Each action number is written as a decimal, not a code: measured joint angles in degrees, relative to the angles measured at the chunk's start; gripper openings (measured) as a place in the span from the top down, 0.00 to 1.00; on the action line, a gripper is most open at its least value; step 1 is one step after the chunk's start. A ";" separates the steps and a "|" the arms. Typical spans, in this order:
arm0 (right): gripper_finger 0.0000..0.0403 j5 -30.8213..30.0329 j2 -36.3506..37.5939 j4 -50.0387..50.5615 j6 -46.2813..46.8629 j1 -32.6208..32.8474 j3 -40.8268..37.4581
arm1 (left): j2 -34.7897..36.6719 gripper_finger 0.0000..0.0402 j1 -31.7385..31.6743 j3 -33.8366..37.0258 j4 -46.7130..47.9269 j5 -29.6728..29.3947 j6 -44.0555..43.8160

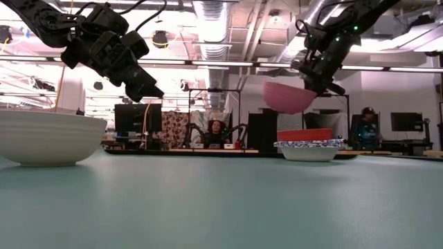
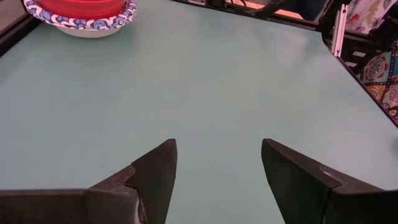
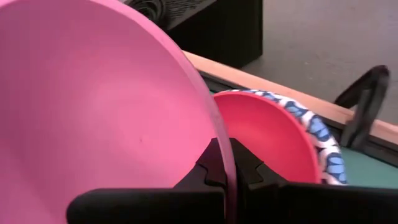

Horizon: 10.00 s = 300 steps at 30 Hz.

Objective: Nest bowls inside each other by size order
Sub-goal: Stack the pink bowl on top of the orange bowl, then stack the white bowl on top of the pink bowl

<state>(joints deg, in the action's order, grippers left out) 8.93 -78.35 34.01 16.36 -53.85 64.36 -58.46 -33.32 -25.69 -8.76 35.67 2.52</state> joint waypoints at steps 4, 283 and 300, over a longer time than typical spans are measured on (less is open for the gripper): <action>0.97 -0.02 -1.65 -0.01 -0.41 -1.39 0.00 | 0.00 0.44 0.00 0.00 -0.38 -0.19 0.00; 0.99 -56.72 -7.07 -46.35 -10.99 39.77 -9.20 | -27.90 0.31 9.07 -34.73 -0.27 -49.05 10.90; 0.99 -38.27 11.69 -21.11 -2.23 28.06 -9.18 | -17.73 0.30 9.76 -34.77 13.95 -48.37 13.29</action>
<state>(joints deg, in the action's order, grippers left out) -29.34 -66.66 12.90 14.13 -25.79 55.18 -76.18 -23.57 -60.47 5.19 -12.70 15.81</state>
